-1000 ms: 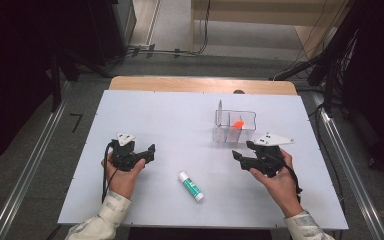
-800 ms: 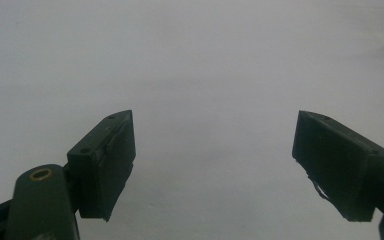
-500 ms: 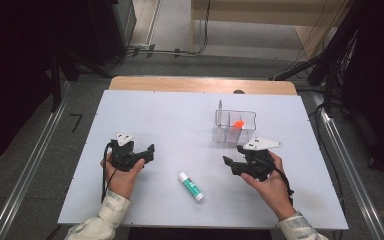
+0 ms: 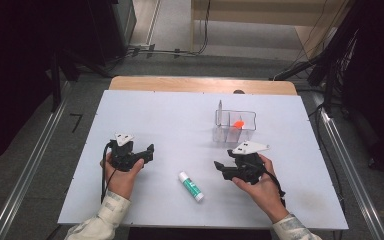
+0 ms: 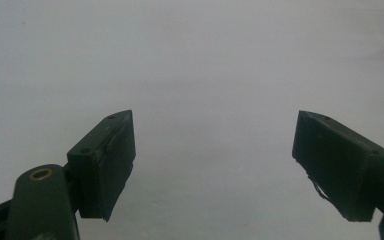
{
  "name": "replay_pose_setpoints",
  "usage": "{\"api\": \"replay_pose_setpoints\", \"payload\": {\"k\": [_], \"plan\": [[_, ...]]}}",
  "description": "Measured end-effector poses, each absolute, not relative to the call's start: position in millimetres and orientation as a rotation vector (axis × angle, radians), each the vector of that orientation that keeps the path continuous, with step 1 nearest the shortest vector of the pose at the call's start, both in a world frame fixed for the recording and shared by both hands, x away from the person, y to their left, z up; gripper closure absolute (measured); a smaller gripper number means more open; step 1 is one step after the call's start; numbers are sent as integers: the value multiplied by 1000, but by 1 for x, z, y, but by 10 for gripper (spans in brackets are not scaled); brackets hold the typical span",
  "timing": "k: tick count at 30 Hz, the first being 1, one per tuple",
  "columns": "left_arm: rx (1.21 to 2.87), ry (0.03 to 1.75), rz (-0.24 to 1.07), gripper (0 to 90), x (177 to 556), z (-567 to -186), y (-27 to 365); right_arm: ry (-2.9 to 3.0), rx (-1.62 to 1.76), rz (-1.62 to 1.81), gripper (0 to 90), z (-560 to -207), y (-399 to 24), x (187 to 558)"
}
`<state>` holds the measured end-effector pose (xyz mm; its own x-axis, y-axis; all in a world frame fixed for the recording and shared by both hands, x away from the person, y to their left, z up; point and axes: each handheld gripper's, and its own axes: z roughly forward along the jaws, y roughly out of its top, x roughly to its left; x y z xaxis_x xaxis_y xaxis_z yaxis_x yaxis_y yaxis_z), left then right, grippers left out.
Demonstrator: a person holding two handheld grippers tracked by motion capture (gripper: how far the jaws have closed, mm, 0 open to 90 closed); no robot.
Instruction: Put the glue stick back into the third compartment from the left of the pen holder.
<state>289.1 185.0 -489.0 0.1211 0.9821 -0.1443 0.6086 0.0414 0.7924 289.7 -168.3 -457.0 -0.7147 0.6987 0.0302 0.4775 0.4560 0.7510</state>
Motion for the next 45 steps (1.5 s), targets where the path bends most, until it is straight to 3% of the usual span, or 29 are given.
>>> {"api": "replay_pose_setpoints", "payload": {"k": [45], "plan": [[1651, 1571, 627, 178, 289, -489, 186, 2565, 904, 1083, 341, -477, -120, 274]]}}
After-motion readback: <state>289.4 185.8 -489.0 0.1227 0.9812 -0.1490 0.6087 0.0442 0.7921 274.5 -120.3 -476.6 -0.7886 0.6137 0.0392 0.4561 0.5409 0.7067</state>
